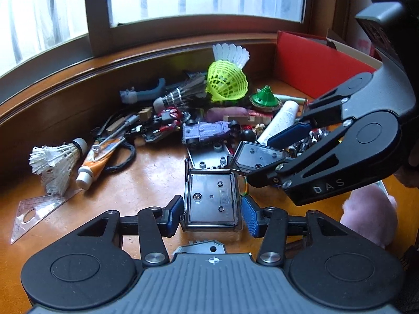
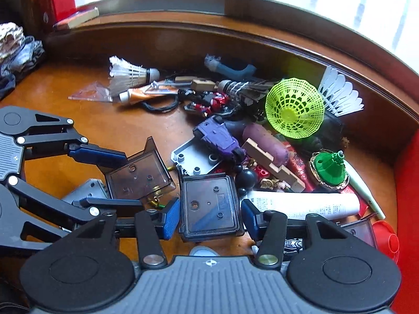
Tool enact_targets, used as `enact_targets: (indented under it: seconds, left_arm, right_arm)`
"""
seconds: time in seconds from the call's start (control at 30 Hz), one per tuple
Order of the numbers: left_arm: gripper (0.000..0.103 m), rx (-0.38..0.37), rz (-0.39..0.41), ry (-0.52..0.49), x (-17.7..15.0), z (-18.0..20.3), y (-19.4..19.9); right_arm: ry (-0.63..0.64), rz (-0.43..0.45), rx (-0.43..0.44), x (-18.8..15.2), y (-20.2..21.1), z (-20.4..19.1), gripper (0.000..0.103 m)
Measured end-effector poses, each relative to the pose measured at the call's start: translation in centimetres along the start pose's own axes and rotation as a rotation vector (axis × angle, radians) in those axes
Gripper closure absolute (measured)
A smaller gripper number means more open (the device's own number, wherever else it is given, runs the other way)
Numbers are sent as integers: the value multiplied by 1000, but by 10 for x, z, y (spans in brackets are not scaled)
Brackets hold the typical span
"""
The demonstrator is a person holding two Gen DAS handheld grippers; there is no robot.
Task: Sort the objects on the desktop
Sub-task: 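Close left tool on dark square plate while right tool grasps another dark plate, then carry dark plate with left tool while right tool carries its plate to box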
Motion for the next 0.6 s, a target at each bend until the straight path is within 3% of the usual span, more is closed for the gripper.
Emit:
enact_targets:
  seconds: [0.6]
  left_arm:
    - [54, 66, 35, 34, 29, 17, 16]
  right_arm:
    - [-152, 144, -66, -12, 66, 26, 50]
Point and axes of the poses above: each gripper's, at about its wrist camera, not at the fingertips, and y roughly against the way its jaws point, z to its right, x to its top, the point moved 3 cm from there along -y, roughly the way its jaws point, and after that the axes turned 2 degrees about -y, right-handed, at the moved point
